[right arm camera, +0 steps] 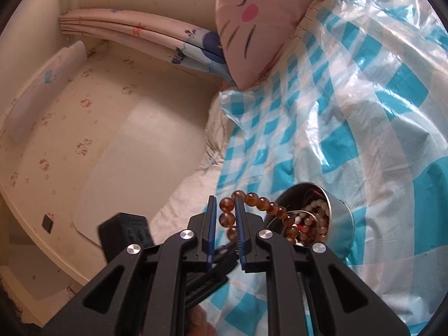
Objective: Organize jewelry
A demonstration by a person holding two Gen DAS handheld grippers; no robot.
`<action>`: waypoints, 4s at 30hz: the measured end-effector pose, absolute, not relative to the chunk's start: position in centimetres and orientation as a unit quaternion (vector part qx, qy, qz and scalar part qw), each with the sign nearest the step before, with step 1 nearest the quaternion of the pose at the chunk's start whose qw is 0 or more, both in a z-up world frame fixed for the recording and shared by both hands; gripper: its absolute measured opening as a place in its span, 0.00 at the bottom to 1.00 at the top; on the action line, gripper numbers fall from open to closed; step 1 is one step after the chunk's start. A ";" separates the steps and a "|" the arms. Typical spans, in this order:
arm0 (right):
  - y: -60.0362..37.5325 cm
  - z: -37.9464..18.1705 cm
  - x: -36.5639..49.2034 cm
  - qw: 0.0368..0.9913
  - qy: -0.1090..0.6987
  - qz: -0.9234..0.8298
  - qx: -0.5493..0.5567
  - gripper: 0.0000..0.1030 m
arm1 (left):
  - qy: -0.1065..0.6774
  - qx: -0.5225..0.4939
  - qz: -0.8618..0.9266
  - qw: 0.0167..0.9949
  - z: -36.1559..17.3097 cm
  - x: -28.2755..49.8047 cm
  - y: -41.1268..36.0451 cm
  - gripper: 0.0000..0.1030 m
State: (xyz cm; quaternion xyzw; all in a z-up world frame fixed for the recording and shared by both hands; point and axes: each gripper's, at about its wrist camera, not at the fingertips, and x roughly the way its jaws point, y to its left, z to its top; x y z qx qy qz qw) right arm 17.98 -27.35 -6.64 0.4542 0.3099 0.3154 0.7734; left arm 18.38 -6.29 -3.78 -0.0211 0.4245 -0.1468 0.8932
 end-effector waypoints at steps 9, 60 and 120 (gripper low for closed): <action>-28.6 -6.3 14.1 0.813 0.318 0.232 0.429 0.39 | 0.406 -0.049 -0.102 0.907 -2.6 15.1 -2.8 0.30; -25.6 -0.9 -5.8 0.938 0.316 -0.059 0.132 0.93 | 0.321 0.055 -0.092 0.941 1.3 -5.8 -5.2 0.93; -26.0 -1.2 -5.8 0.936 0.317 -0.060 0.137 0.93 | 0.345 0.060 -0.076 0.934 0.8 -4.4 -3.8 0.93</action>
